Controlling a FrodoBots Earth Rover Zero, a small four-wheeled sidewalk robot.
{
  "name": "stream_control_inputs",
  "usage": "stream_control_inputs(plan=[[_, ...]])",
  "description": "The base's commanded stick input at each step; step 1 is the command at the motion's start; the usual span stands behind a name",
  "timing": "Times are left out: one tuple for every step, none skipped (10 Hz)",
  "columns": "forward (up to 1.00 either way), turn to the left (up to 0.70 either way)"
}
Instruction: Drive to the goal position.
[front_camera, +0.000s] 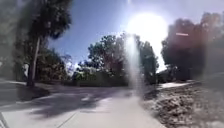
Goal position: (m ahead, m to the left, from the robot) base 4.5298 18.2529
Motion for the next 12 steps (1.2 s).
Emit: stream_control_inputs(plan=[[0.7, 0.14], [0.7, 0.14], [0.7, 0.14], [0.7, 0.14], [0.7, 0.14], [0.7, 0.14], [0.7, 0.14], [0.7, 0.14], [0.7, 0.14], [0.7, 0.14], [0.7, 0.14], [0.7, 0.14]])
